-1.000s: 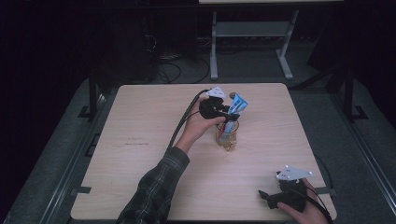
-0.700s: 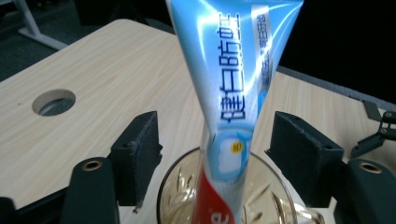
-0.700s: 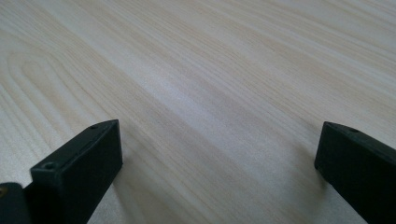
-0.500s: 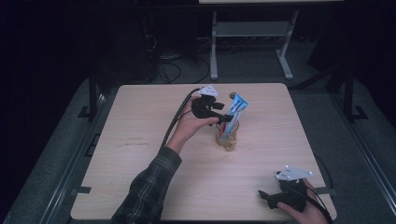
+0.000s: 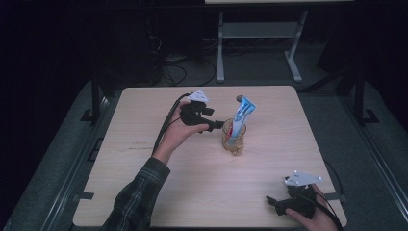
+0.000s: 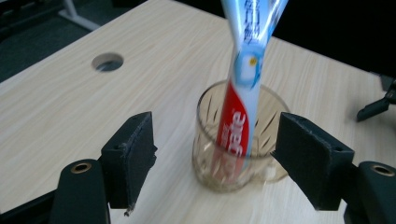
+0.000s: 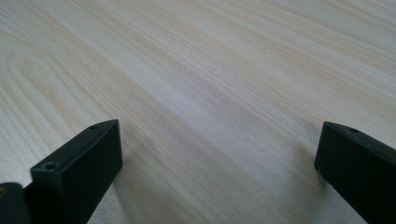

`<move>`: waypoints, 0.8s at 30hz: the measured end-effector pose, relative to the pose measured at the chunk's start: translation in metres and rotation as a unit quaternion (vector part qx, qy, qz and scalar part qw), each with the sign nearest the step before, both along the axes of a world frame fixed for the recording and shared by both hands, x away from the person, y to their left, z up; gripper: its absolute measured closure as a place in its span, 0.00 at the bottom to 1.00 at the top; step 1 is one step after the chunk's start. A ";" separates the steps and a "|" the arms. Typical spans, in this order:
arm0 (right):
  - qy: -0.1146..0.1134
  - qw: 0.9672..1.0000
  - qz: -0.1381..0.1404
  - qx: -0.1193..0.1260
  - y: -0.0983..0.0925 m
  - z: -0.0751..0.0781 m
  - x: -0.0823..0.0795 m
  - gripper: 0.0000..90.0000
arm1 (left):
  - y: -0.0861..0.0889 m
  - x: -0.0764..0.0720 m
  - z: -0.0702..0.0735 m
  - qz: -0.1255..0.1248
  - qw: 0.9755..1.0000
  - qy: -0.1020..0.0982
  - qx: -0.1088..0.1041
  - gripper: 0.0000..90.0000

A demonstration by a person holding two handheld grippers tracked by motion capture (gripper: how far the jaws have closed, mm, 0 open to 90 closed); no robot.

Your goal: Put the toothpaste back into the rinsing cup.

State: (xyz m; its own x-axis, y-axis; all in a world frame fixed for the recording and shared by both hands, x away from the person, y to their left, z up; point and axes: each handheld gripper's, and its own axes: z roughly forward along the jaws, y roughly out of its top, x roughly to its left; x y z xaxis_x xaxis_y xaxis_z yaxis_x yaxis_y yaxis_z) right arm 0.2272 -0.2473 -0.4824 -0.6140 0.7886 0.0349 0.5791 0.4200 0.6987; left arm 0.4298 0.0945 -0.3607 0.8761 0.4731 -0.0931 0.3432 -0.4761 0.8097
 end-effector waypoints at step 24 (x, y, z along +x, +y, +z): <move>-0.001 1.000 0.000 -0.001 0.000 0.000 -0.001 0.00 | 0.078 -0.047 -0.026 0.067 0.997 0.031 0.027 0.29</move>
